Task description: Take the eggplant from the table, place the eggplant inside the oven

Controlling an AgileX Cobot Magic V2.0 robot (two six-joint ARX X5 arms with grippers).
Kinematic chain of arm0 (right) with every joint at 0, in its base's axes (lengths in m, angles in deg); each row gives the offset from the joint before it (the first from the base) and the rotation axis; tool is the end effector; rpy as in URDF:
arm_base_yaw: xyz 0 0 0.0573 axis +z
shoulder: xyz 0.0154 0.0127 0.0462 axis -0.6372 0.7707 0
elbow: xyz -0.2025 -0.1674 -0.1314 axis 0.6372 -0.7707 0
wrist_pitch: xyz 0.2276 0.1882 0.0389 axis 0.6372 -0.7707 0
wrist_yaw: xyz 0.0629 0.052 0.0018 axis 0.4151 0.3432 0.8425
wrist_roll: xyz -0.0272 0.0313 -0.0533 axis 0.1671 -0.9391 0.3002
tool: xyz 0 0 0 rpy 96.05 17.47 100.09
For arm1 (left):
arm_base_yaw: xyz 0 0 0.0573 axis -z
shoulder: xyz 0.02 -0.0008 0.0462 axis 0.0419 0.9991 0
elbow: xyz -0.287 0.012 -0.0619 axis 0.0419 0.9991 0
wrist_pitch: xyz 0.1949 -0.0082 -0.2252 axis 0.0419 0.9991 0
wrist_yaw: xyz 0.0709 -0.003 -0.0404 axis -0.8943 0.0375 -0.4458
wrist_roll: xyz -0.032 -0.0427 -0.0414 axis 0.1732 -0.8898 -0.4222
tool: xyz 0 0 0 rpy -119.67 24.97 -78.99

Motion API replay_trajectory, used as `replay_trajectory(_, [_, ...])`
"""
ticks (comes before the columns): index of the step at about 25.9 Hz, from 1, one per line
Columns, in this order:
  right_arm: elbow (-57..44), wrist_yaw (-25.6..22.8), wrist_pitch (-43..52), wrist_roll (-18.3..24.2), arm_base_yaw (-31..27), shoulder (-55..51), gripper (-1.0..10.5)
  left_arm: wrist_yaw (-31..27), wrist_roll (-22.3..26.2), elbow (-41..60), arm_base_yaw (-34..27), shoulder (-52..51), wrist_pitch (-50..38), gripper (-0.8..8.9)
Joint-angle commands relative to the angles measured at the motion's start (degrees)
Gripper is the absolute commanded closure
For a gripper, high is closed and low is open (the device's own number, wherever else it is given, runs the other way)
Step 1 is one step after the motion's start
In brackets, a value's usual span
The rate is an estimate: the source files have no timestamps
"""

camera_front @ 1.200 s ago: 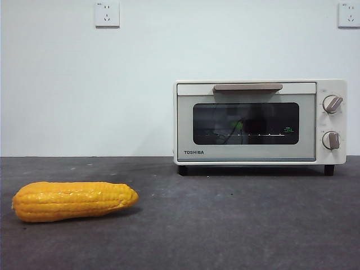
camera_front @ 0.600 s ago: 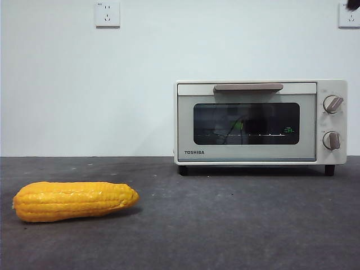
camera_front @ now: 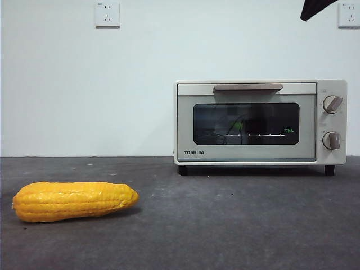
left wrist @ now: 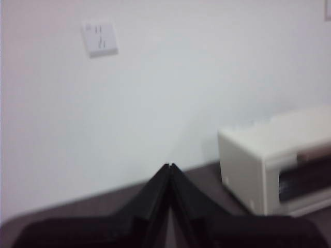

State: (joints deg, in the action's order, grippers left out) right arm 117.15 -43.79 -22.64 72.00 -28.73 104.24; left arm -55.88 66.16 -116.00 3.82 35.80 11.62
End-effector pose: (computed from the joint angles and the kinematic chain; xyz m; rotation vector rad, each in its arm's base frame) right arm 0.3148 0.0712 0.4159 -0.0546 0.7299 0.4112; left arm 0.1217 -0.0185 0.3856 0.1220 -0.1013 -0.2071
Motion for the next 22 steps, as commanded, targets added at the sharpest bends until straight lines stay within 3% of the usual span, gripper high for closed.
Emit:
replay_trajectory(1, [-0.24, 0.0, 1.64, 0.26, 0.0, 0.17, 9.5, 0.2, -0.74, 7.13, -1.51, -4.57, -0.44, 8.18])
replay_trajectory(14, [-0.24, 0.0, 1.84, 0.26, 0.0, 0.17, 9.5, -0.24, -6.97, 25.83, -7.32, -18.21, -1.05, 8.18])
replay_trajectory(22, [-0.24, 0.0, 1.84, 0.26, 0.0, 0.17, 9.5, -4.63, -13.2, 35.91, -7.96, -23.41, -1.51, 8.18])
